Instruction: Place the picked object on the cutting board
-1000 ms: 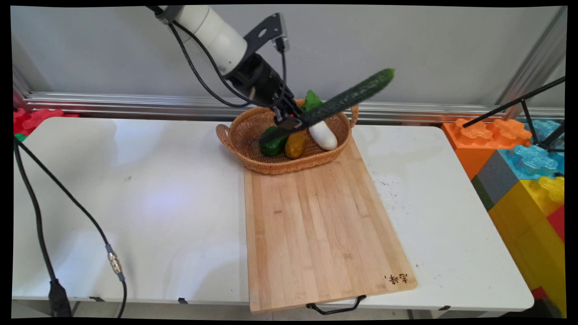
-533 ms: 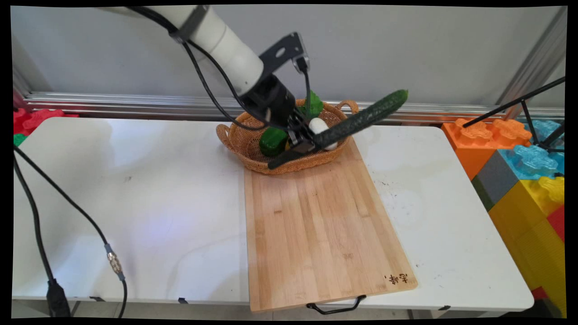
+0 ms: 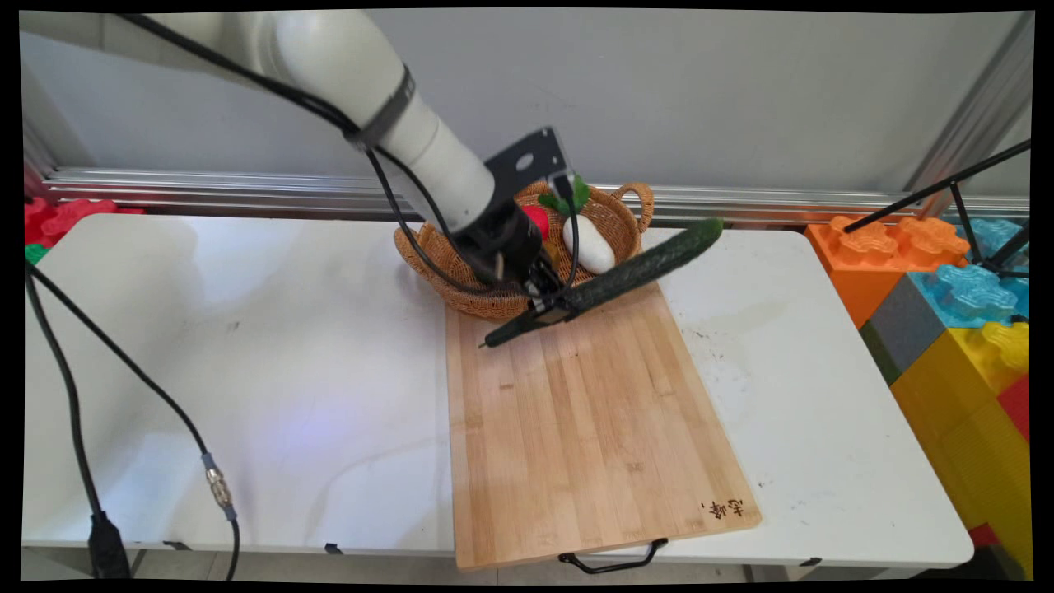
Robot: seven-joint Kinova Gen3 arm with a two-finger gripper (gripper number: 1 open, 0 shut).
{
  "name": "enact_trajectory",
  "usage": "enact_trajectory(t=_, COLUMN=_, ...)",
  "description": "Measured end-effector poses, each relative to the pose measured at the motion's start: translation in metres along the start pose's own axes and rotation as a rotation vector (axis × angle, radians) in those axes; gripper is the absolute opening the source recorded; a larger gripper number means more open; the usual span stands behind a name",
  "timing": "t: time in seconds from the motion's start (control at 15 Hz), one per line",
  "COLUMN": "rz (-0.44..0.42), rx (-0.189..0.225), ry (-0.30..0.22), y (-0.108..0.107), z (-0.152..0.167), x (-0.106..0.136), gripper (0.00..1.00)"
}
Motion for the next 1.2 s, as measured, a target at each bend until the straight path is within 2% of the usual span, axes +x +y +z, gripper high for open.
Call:
enact_trajectory(t=0.4, rz=-0.004, rx=-0.008, ry=-0.036, y=0.0, z=0.034, x=-0.017, gripper=0.0)
enact_trajectory(t=0.8, rz=-0.008, rx=-0.006, ry=-0.067, y=0.002, z=0.047, x=-0.026, gripper=0.0)
enact_trajectory(t=0.87, rz=-0.011, rx=-0.007, ry=-0.072, y=0.003, z=0.048, x=-0.027, gripper=1.0)
enact_trajectory(t=1.2, rz=-0.046, rx=-0.002, ry=-0.051, y=0.01, z=0.036, x=-0.014, gripper=1.0)
